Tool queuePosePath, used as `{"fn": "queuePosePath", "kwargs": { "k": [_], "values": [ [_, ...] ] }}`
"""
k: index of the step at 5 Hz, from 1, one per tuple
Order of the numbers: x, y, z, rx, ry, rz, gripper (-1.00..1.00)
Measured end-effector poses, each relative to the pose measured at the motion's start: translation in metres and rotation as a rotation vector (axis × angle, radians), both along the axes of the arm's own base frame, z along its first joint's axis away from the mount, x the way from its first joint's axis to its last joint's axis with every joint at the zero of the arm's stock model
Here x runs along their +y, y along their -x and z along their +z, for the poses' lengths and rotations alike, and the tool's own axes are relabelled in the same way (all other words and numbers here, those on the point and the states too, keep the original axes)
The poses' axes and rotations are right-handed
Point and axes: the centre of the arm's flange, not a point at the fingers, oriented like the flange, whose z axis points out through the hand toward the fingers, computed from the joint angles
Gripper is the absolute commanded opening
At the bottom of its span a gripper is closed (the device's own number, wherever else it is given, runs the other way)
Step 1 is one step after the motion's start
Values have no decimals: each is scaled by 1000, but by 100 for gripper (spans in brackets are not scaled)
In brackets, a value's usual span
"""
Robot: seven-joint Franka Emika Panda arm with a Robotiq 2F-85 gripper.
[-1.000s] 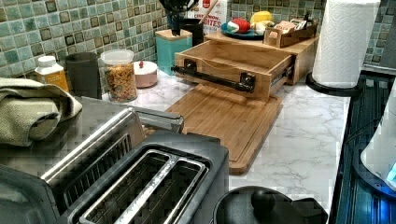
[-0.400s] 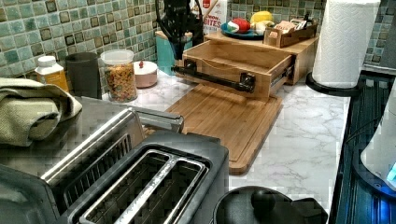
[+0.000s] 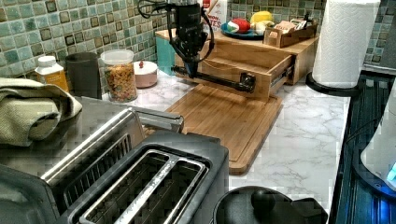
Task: Close the drawer.
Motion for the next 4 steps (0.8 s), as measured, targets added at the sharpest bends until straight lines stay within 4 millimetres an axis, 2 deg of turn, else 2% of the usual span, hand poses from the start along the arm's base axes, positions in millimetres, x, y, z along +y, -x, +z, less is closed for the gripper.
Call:
{"fn": "queuePosePath", "kwargs": {
  "k": [2,4],
  "values": [
    [-18,-5,-22,-80,14,101,-100],
    [-42,0,-28,-56,19,95,-100]
  ]
}}
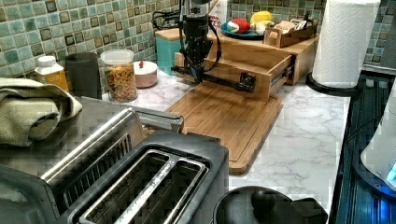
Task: Close the drawer.
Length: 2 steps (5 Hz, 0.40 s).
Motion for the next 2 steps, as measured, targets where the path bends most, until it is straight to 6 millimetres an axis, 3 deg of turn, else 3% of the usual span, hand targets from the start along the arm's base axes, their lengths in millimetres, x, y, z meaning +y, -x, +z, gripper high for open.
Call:
{"fn": "queuePosePath", "kwargs": {
  "k": [2],
  "values": [
    [-5,0,0,13,1,-2,-100]
  ]
}}
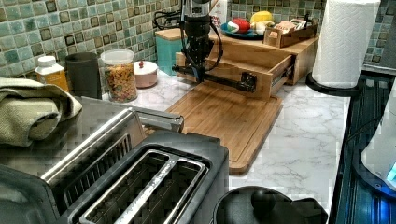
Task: Close the drawer.
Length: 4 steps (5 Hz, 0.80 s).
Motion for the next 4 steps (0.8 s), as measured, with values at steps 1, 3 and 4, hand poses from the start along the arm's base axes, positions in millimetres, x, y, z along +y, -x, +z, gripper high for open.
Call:
{"fn": "queuePosePath", "kwargs": {
  "k": [1,3,4],
  "values": [
    [-4,-1,1,27,0,85,-100],
    [-26,-4,-2,23,-20,313,-100],
    [-47,-2,-2,45,-25,318,-100]
  ]
}}
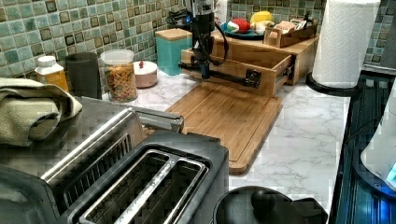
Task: Close the drawer.
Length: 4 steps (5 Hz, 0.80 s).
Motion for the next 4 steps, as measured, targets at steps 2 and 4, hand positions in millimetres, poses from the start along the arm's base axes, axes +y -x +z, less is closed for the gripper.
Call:
{"fn": "queuePosePath", "kwargs": {
  "k": [2,4],
  "values": [
    [-80,16,2,-50,-9,-81,-100],
    [-163,44,5,-117,51,-213,-100]
  ]
}}
